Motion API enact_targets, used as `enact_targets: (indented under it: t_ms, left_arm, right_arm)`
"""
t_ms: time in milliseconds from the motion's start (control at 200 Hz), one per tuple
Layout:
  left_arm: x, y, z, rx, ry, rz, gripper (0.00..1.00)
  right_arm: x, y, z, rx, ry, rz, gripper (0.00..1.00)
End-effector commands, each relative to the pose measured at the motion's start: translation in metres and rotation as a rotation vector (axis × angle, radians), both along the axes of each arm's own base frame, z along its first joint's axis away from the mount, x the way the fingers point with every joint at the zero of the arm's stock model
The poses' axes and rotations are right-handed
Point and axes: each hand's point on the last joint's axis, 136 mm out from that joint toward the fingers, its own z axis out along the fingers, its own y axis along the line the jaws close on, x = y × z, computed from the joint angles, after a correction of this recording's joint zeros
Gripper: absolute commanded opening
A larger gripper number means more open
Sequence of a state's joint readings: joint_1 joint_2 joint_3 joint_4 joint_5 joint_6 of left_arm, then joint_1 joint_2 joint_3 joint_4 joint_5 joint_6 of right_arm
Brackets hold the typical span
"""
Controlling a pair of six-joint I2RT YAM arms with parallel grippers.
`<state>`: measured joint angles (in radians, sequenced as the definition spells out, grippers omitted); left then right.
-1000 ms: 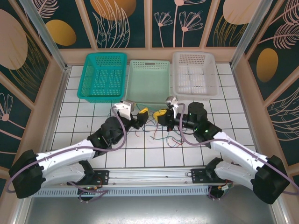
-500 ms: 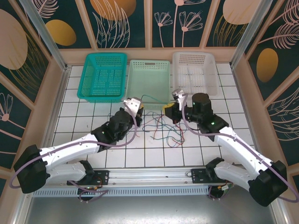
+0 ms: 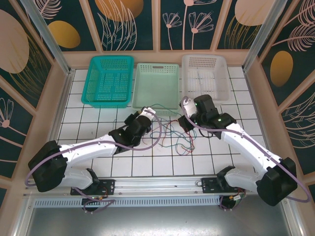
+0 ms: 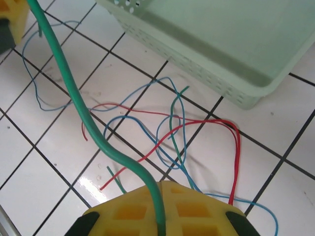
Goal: Untangle the cables
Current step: Straighten the cable.
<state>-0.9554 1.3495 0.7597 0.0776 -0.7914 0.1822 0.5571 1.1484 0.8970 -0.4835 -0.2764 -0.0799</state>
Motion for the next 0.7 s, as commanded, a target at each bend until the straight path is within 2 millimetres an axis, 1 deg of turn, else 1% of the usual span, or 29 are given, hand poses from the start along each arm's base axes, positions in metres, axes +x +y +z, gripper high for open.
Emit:
enact_targets:
  t_ms: [0, 95, 125, 195, 265, 320, 380, 415, 485, 515, 525, 540, 566, 576, 636, 676, 696]
  left_arm:
    - [0.009, 0.014, 0.025, 0.074, -0.099, 0.074, 0.0]
    - [0.01, 0.026, 0.028, 0.172, -0.141, 0.11, 0.0]
    - [0.009, 0.029, 0.027, 0.202, -0.148, 0.112, 0.0]
    - [0.007, 0.032, 0.025, 0.251, -0.157, 0.093, 0.0]
    - [0.005, 0.04, 0.026, 0.289, -0.191, 0.099, 0.0]
    - [0.003, 0.044, 0.03, 0.28, -0.218, 0.104, 0.0]
    - [0.002, 0.043, 0.037, 0.232, -0.232, 0.093, 0.0]
    - [0.002, 0.041, 0.041, 0.195, -0.237, 0.086, 0.0]
    - [0.001, 0.039, 0.053, 0.126, -0.254, 0.083, 0.0]
    - [0.001, 0.038, 0.059, 0.097, -0.26, 0.087, 0.05]
    - [0.001, 0.037, 0.06, 0.088, -0.26, 0.085, 0.09]
    - [0.001, 0.037, 0.063, 0.073, -0.262, 0.084, 0.14]
    - [0.001, 0.035, 0.068, 0.047, -0.263, 0.082, 0.27]
    - [0.001, 0.034, 0.07, 0.036, -0.263, 0.081, 0.31]
    - [0.001, 0.03, 0.081, -0.029, -0.26, 0.075, 0.41]
    - [0.001, 0.027, 0.091, -0.083, -0.259, 0.073, 0.57]
    - [0.0, 0.026, 0.095, -0.108, -0.258, 0.069, 0.62]
  right_arm:
    - [-0.005, -0.011, -0.012, -0.071, 0.014, 0.011, 0.0]
    - [-0.007, -0.023, -0.027, -0.151, 0.031, -0.002, 0.0]
    - [-0.001, -0.031, -0.028, -0.156, 0.034, -0.034, 0.0]
    - [-0.001, -0.028, -0.028, -0.161, 0.025, -0.014, 0.0]
    - [0.0, -0.028, -0.029, -0.172, 0.018, -0.007, 0.0]
    - [0.0, -0.028, -0.031, -0.183, 0.022, -0.002, 0.0]
    - [0.001, -0.027, -0.032, -0.194, 0.022, 0.004, 0.0]
    - [0.002, -0.024, -0.03, -0.184, 0.018, 0.005, 0.0]
    - [0.006, -0.016, -0.02, -0.131, -0.007, 0.015, 0.0]
    - [0.008, -0.012, -0.013, -0.099, -0.026, 0.015, 0.0]
    - [0.008, -0.011, -0.011, -0.088, -0.033, 0.015, 0.0]
    - [0.009, -0.009, -0.007, -0.07, -0.04, 0.014, 0.0]
    - [0.012, -0.006, 0.0, -0.04, -0.059, 0.012, 0.0]
    - [0.013, -0.005, 0.003, -0.027, -0.068, 0.01, 0.0]
    - [0.019, -0.001, 0.019, 0.035, -0.104, -0.003, 0.0]
    - [0.026, -0.001, 0.031, 0.07, -0.13, -0.028, 0.0]
    - [0.031, -0.003, 0.037, 0.087, -0.142, -0.047, 0.0]
